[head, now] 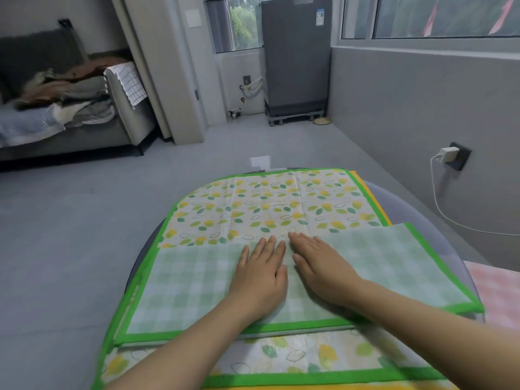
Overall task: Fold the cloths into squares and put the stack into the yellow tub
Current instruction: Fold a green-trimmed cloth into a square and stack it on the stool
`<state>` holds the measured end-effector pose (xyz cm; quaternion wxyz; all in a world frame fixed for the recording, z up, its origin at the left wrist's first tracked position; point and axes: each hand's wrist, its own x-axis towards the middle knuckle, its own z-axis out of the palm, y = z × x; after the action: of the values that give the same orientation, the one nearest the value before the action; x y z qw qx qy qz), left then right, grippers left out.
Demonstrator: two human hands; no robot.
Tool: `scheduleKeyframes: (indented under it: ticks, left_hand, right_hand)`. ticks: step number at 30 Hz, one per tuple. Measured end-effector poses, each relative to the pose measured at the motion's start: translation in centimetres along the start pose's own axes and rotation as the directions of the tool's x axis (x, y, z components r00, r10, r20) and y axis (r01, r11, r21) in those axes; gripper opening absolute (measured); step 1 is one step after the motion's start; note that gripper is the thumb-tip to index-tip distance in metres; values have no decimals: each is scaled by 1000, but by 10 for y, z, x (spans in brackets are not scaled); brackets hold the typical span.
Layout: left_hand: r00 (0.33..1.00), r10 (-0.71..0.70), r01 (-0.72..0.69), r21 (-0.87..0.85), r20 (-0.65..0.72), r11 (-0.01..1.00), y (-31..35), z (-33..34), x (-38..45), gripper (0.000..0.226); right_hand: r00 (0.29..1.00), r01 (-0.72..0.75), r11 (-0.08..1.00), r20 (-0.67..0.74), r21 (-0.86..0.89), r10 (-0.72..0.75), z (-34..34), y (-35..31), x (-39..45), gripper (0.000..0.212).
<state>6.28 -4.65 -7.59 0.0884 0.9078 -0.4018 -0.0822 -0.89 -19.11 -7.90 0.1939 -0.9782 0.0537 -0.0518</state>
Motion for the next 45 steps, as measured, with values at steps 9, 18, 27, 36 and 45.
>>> scheduleKeyframes:
  ticks: [9, 18, 27, 36, 45]
  left_hand:
    - [986, -161, 162, 40, -40, 986, -66, -11, -19, 55]
    - [949, -302, 308, 61, -90, 949, -126, -21, -43, 56]
    - [950, -294, 291, -48, -104, 956, -139, -47, -39, 49]
    - [919, -363, 326, -221, -154, 919, -148, -59, -28, 47]
    - [906, -392, 357, -211, -156, 910, -147, -63, -25, 56]
  right_hand:
    - [997, -13, 985, 71, -174, 26, 4, -3, 1, 87]
    - [995, -3, 983, 94, -186, 21, 5, 1, 2, 105]
    - [999, 40, 995, 32, -87, -38, -3, -33, 3, 60]
    - [983, 139, 989, 116, 52, -144, 13, -68, 11, 62]
    - [980, 111, 993, 171, -35, -103, 17, -77, 7, 77]
